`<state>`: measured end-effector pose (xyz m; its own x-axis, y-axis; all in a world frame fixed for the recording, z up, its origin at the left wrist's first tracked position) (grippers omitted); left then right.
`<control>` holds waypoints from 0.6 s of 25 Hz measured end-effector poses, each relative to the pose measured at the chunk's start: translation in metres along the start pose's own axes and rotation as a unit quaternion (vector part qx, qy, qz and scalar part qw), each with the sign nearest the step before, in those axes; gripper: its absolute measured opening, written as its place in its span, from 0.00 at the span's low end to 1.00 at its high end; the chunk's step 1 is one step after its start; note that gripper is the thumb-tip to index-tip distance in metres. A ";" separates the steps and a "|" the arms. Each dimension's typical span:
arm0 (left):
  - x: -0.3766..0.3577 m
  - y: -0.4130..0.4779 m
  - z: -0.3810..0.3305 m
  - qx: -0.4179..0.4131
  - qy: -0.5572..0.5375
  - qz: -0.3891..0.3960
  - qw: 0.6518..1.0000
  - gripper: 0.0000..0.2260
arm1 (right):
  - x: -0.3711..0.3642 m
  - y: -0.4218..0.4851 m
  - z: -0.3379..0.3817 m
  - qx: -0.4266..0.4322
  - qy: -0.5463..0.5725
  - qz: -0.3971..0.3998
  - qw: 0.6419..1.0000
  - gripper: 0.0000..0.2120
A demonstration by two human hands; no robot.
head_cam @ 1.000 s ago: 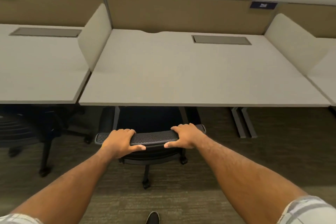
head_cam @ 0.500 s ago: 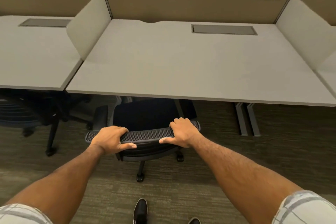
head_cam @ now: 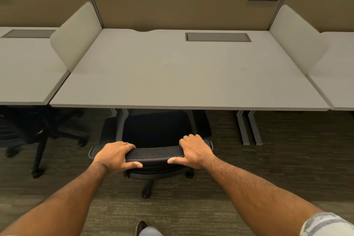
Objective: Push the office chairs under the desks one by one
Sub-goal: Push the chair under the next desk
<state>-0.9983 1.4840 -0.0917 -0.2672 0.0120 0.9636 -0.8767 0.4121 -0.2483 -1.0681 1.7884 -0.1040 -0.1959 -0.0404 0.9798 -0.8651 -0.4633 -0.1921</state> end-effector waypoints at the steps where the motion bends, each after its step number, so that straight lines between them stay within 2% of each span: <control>1: 0.001 0.006 -0.002 -0.008 -0.003 0.001 1.000 0.49 | -0.001 -0.002 -0.006 -0.005 0.002 -0.006 1.000 0.42; 5: 0.008 0.034 -0.009 -0.034 -0.017 -0.012 0.999 0.46 | 0.002 -0.003 -0.029 -0.025 0.013 -0.017 0.999 0.42; 11: 0.022 0.089 -0.008 -0.075 -0.040 -0.012 0.996 0.46 | 0.019 0.012 -0.068 -0.060 0.063 0.052 0.995 0.45; 15: 0.030 0.123 -0.007 -0.079 -0.034 -0.021 0.996 0.47 | 0.021 0.022 -0.089 -0.111 0.059 0.064 0.990 0.45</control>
<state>-1.1110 1.5413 -0.0930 -0.2634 -0.0681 0.9623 -0.8152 0.5491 -0.1843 -1.1320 1.8566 -0.0927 -0.3520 0.0233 0.9357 -0.9072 -0.2546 -0.3349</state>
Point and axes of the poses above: each hand's wrist, its own y-axis towards the middle knuckle, its own x-axis out of the back of the hand, z = x × y, the point moved 1 cm from there along y, towards the middle knuckle, and after that the axes turned 12 degrees about -x, right-handed, at the moved point
